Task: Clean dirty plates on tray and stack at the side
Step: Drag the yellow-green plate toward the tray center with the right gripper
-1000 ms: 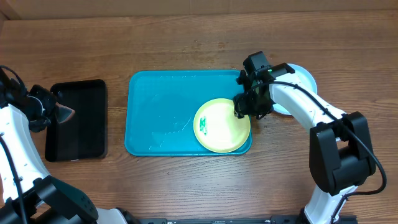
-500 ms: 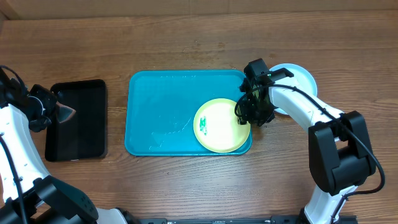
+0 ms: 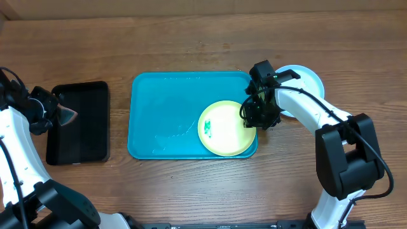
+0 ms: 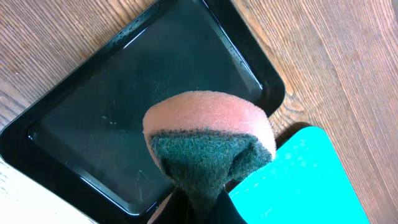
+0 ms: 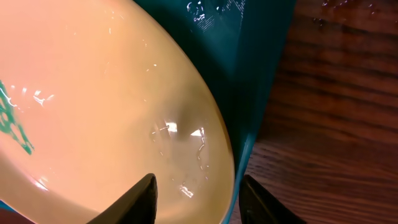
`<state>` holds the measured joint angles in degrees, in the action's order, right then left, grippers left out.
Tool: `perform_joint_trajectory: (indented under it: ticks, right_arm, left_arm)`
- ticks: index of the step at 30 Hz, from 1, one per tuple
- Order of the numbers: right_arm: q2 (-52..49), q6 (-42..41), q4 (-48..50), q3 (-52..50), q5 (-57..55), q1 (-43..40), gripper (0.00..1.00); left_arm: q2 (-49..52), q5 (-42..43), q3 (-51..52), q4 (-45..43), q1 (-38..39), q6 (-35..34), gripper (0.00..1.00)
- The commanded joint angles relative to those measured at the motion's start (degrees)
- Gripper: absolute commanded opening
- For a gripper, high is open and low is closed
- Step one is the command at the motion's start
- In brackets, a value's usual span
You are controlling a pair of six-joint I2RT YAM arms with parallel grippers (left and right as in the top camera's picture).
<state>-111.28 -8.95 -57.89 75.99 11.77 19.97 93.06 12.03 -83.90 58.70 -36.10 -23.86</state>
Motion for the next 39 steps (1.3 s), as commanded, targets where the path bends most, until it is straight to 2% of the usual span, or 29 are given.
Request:
perform_joint_trajectory:
  ticks: [1, 14, 21, 25, 29, 32, 36, 39]
  right_arm:
    - [-0.2, -0.1, -0.1, -0.2, 0.3, 0.5, 0.42]
    - [-0.8, -1.8, 3.1, -0.2, 0.2, 5.0, 0.38]
    - [-5.9, -4.7, 6.1, -0.2, -3.6, 4.9, 0.37]
    - [-7.6, -4.9, 7.7, -0.2, -2.3, 5.0, 0.30]
    - [-7.6, -4.9, 12.2, 0.0, 2.7, 5.1, 0.14]
    - [-7.6, -7.2, 16.6, 0.1, 3.6, 5.1, 0.04]
    - [-7.6, -9.4, 22.8, 0.1, 3.6, 5.1, 0.04]
    - [-7.6, -9.9, 26.9, 0.1, 3.5, 5.6, 0.04]
  left_arm:
    - [-0.8, 1.1, -0.9, -0.2, 0.1, -0.6, 0.04]
    - [-0.8, 1.1, -0.9, -0.2, 0.1, -0.6, 0.04]
    - [-0.8, 1.2, -0.9, -0.1, 0.1, -0.6, 0.04]
    - [-0.8, 2.7, -0.9, -0.1, 0.1, -0.6, 0.04]
    - [-0.8, 8.9, -0.9, -0.1, 0.9, -0.2, 0.04]
    - [-0.8, 13.3, -0.9, -0.1, 3.2, 3.3, 0.04]
    - [-0.8, 13.5, -0.7, -0.2, 8.5, 6.7, 0.04]
    - [-0.5, 12.8, 0.3, -0.9, 15.2, 7.2, 0.04]
